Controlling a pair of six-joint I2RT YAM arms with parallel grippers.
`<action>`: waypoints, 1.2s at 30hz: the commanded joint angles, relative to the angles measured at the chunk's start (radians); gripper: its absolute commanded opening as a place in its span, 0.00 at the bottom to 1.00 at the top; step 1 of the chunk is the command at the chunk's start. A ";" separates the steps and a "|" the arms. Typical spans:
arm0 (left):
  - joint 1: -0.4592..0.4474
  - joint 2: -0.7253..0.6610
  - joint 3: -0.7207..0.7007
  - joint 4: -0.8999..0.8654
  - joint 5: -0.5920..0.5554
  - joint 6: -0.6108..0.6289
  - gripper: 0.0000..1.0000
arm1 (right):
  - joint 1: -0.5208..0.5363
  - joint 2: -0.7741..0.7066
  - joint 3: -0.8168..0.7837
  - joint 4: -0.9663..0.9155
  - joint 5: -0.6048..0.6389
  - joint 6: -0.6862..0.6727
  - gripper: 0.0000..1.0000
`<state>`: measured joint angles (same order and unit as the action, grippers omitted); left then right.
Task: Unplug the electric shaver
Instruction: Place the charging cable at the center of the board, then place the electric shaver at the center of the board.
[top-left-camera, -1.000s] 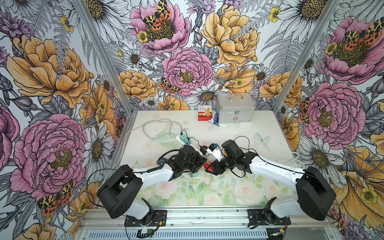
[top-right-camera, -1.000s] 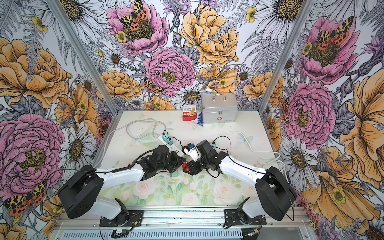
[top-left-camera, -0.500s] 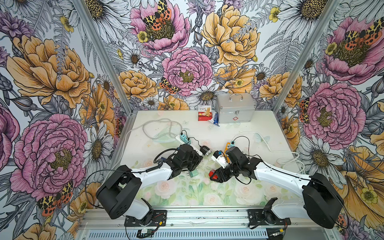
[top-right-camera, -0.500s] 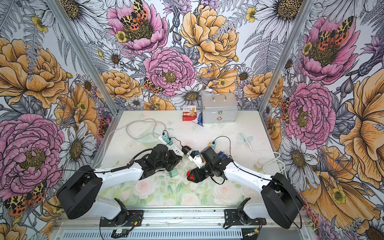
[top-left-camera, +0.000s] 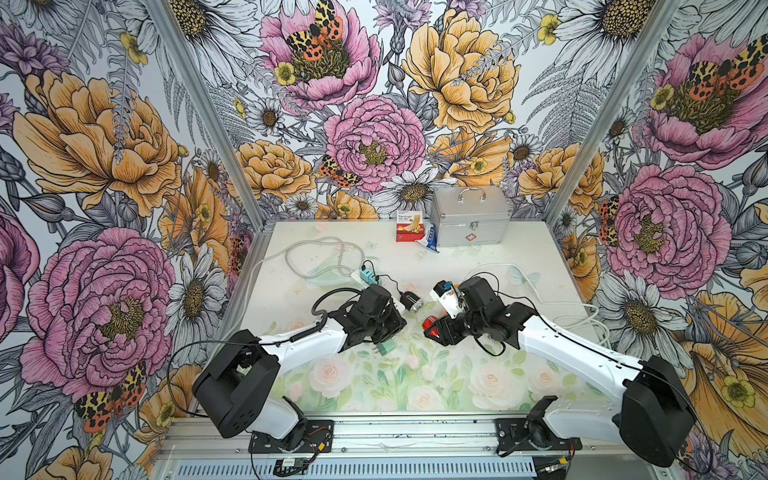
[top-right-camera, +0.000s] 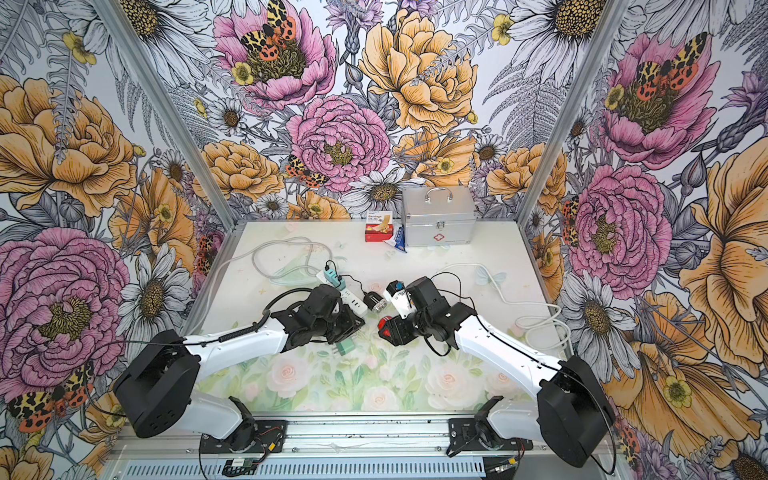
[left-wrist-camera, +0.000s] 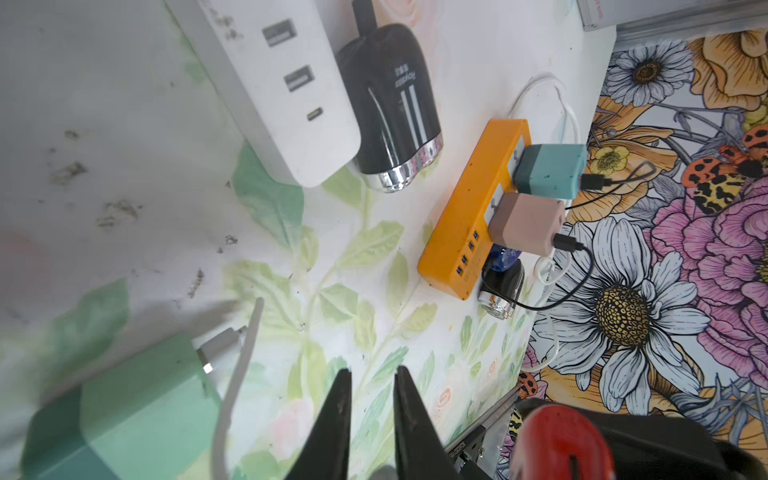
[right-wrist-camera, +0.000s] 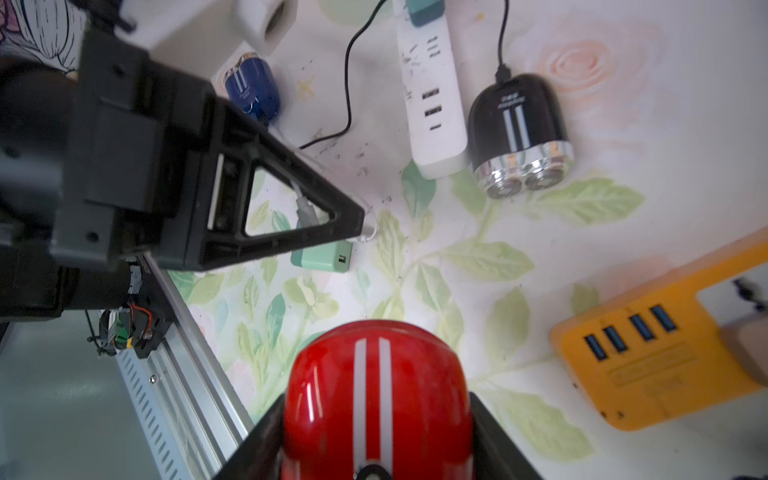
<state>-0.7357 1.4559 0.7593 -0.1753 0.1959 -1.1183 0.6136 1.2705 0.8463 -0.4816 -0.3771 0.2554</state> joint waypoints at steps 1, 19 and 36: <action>-0.013 -0.004 0.032 -0.064 0.030 0.084 0.29 | -0.022 -0.005 0.077 -0.005 0.111 -0.038 0.32; 0.004 -0.138 0.206 -0.331 -0.119 0.313 0.99 | -0.052 0.335 0.504 -0.006 0.254 -0.039 0.32; 0.843 -0.548 0.009 -0.394 0.104 0.313 0.99 | 0.141 0.788 1.073 -0.014 0.255 -0.126 0.31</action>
<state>0.0605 0.9134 0.7929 -0.5282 0.2108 -0.8474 0.7242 2.0178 1.8416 -0.5125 -0.1333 0.1673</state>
